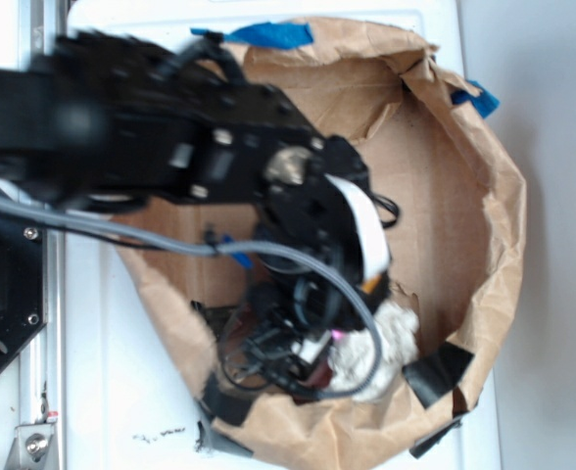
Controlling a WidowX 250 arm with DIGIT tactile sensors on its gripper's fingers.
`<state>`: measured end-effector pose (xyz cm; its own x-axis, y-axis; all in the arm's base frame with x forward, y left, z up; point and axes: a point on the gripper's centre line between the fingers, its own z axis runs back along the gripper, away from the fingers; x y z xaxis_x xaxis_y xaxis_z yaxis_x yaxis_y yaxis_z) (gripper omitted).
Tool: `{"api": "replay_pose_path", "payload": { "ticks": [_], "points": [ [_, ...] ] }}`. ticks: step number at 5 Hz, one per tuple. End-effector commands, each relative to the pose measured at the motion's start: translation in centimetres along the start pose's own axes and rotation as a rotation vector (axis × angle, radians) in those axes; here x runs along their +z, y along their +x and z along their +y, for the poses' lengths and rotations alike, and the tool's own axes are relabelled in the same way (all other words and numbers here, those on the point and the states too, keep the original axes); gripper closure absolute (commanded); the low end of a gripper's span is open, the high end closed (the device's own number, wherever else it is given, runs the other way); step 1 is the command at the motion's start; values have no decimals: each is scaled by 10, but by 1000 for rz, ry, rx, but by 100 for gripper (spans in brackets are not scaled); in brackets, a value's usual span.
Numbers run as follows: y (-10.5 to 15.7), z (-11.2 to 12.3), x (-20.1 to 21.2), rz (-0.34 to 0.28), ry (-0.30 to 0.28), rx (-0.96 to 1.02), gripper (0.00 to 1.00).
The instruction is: Grab the white paper.
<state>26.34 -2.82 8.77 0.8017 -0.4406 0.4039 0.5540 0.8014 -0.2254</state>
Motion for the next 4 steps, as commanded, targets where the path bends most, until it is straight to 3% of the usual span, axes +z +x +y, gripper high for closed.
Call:
{"api": "replay_pose_path", "payload": {
  "ticks": [1,2,3,4],
  "points": [
    [2,15,66,227,62,336,100],
    [-3,44,81,320,147,574,100],
    [-5,39,99,296,202,568,100],
    [-8,25,109,237,176,523,100]
  ]
}}
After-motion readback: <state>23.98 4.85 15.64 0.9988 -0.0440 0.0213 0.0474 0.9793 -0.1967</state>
